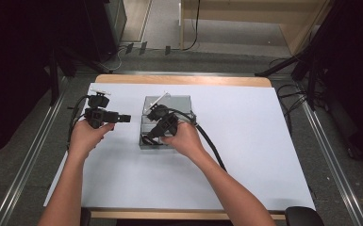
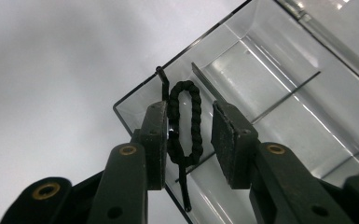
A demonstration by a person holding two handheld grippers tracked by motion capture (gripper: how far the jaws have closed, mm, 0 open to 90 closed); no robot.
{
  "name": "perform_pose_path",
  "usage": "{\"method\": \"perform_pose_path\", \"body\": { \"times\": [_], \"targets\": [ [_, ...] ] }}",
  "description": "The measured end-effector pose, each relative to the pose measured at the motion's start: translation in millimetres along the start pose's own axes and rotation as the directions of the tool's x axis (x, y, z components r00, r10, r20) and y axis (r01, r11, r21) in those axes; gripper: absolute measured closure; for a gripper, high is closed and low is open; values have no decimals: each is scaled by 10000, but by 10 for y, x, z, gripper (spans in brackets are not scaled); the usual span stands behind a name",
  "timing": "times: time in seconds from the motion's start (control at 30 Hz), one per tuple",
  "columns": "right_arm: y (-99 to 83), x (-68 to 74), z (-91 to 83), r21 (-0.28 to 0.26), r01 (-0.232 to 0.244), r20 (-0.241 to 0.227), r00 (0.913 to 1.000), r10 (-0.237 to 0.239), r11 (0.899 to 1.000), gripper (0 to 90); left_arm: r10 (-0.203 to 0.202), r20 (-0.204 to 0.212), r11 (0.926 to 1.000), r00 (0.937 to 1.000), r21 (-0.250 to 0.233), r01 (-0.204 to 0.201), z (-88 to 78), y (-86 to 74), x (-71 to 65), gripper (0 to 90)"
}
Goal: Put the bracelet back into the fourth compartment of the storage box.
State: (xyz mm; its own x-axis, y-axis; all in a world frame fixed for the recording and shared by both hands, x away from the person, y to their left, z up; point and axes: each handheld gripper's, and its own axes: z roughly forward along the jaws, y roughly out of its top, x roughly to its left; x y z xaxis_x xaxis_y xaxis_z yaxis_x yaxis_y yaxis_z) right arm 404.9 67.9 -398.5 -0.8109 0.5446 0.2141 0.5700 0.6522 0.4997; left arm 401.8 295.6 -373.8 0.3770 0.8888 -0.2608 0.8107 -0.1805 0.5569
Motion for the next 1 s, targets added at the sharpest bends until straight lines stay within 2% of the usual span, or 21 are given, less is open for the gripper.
{"method": "perform_pose_path", "body": {
  "times": [0.37,0.57,0.8,0.9,1.0],
  "targets": [
    [-94,-111,-158,-564,-181,42,9998,184,9982,643,150,108,9999,9998,7,-150,48,33,-54,372],
    [-161,-186,-238,-905,-336,134,9993,349,9953,639,355,205,9994,9992,46,-356,80,59,-103,392],
    [-258,-266,-346,-1285,-495,21,9987,502,9905,629,400,299,9992,9988,-9,-400,106,83,-153,406],
    [-304,-305,-385,-1453,-324,227,9991,361,9889,606,515,363,9987,9980,46,-517,123,89,-180,434],
    [-346,-366,-430,-1594,-448,283,9983,500,9862,607,619,359,9981,9974,-37,-618,131,104,-203,453]
  ]
}}
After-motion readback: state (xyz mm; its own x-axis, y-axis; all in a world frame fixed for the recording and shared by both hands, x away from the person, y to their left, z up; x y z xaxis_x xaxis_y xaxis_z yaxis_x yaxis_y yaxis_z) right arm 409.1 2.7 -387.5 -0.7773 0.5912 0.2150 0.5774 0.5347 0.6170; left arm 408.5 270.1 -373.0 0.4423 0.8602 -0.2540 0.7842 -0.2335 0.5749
